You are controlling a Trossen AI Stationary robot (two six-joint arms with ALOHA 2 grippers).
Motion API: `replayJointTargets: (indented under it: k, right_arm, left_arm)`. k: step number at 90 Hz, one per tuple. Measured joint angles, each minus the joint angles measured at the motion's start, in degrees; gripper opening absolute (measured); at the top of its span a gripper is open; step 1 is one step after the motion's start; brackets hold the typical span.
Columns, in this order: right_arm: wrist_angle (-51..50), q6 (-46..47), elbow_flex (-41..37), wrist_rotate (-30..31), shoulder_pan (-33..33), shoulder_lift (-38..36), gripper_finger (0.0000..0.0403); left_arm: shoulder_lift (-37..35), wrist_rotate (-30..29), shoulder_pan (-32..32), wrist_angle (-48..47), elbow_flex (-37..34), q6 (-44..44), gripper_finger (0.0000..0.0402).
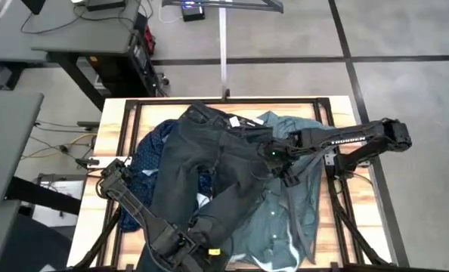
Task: Hang clothes
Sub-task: Hang the black pants on the rack
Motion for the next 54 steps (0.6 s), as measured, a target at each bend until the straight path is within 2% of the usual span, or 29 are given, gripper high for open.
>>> replayJointTargets:
  k: [9,18,31,54]
  right_arm:
    - [-2.15,6.28,3.28,-0.07,-0.02,0.05,0.0227]
    - [-3.57,10.43,8.00,-1.61,0.05,-0.05,0.0250]
    - [-0.80,9.50,11.89,-2.85,1.48,-0.10,0.0255]
    - [9.98,4.70,9.41,-2.89,6.05,2.34,0.0255]
  left_arm:
    - [0.00,0.13,0.03,-0.04,0.00,2.06,0.0000]
    - [-0.13,1.14,0.00,-1.00,0.00,3.45,0.0000]
    - [-1.59,1.31,-0.86,-3.87,-0.02,3.45,0.0000]
    - [-5.16,0.98,-3.00,-9.16,-0.02,0.49,0.0000]
